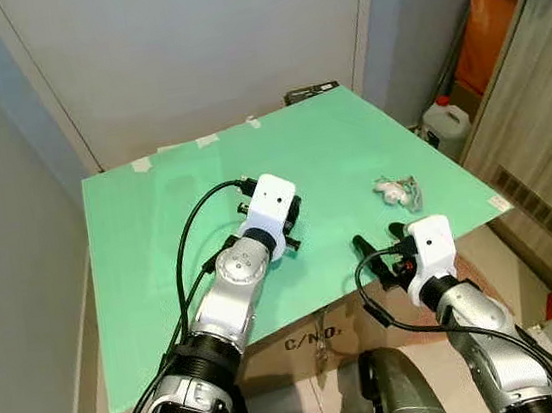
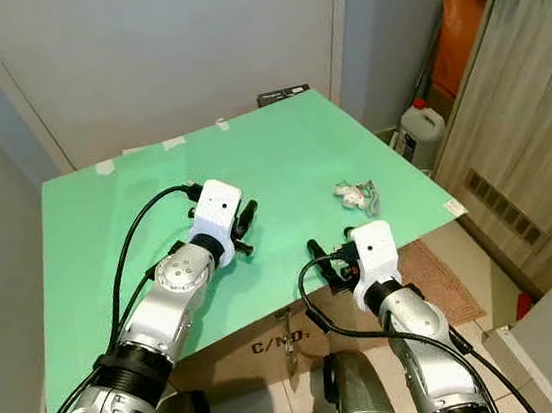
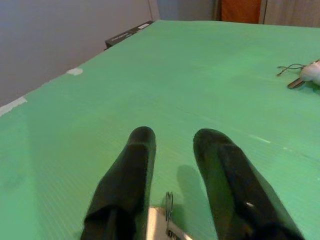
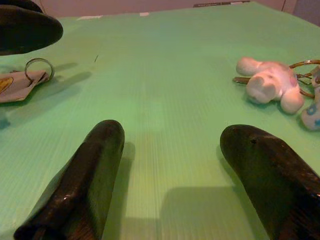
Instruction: Hang keys on a hook
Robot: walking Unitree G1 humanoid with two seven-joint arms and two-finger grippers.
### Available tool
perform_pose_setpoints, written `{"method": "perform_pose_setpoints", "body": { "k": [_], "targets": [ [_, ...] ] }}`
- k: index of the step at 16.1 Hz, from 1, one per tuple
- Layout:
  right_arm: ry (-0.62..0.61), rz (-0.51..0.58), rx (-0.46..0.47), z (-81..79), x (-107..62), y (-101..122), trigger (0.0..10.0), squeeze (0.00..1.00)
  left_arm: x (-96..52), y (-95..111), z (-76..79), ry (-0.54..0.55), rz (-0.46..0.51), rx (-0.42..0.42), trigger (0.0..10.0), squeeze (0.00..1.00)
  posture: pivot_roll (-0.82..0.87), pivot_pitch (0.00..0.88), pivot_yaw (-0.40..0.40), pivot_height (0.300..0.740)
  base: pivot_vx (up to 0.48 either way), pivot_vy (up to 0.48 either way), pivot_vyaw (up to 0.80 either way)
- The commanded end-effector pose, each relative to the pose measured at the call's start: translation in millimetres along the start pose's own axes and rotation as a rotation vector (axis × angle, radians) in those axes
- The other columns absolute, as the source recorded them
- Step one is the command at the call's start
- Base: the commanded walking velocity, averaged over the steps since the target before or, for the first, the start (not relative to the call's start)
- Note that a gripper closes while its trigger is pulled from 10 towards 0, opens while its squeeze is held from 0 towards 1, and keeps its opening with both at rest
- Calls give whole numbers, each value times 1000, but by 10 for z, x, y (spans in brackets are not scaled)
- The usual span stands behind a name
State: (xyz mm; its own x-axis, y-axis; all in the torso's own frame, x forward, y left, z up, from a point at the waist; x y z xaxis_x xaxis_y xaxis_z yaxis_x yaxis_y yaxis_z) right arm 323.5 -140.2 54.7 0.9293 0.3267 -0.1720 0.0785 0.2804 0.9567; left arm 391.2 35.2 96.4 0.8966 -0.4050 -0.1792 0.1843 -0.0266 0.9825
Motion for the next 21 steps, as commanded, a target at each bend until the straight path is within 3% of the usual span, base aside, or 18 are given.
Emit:
{"method": "perform_pose_setpoints", "body": {
  "k": [1, 4, 5, 14, 16, 19, 21],
  "targets": [
    [1, 4, -6, 4, -2, 24, 10000, 0, -11, -34, -18, 9, -7, 10, 10000, 1000, -92, 0, 37, 596, 0, 0, 0],
    [0, 3, -6, 10, -18, 19, 10000, 0, -9, -110, -85, 21, -34, 21, 10000, 1000, -96, 0, 36, 596, 0, 0, 0],
    [-1, 1, -6, 13, -22, 16, 10000, 0, -8, -139, -100, 25, -49, 17, 10000, 0, -97, 0, 35, 596, 0, 0, 0],
    [-1, -2, -9, 28, -35, 16, 10000, 0, 7, -258, -165, 55, -102, -123, 10000, 0, -102, 0, 33, 596, 0, 0, 0],
    [-2, -1, -10, 32, -28, 22, 10000, 0, 10, -255, -157, 45, -102, -110, 10000, 0, -102, 0, 33, 596, 0, 0, 0],
    [-3, -3, -9, 28, -28, 19, 10000, 0, 19, -219, -119, 15, -85, -4, 10000, 0, -102, 0, 32, 596, 0, 0, 0],
    [-2, -3, -9, 26, -23, 22, 10000, 0, 19, -226, -102, 8, -87, -9, 10000, 0, -103, 0, 33, 596, 0, 0, 0]
  ]
}}
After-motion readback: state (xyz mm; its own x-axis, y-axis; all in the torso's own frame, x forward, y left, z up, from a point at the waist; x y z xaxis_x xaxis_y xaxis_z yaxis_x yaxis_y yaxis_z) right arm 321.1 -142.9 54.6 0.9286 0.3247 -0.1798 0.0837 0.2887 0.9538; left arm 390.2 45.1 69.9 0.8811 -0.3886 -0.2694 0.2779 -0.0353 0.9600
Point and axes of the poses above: a point about 5 cm out from each wrist's last joint towards the gripper, its own x axis pointing out of the wrist towards the gripper, its own y axis along the axis of the wrist's last joint, z = x × y, the point moved 6 cm from there along x, pointing out of the wrist towards the gripper, and after that the axes turned 15 degrees about -x, right-handed, at the moved point
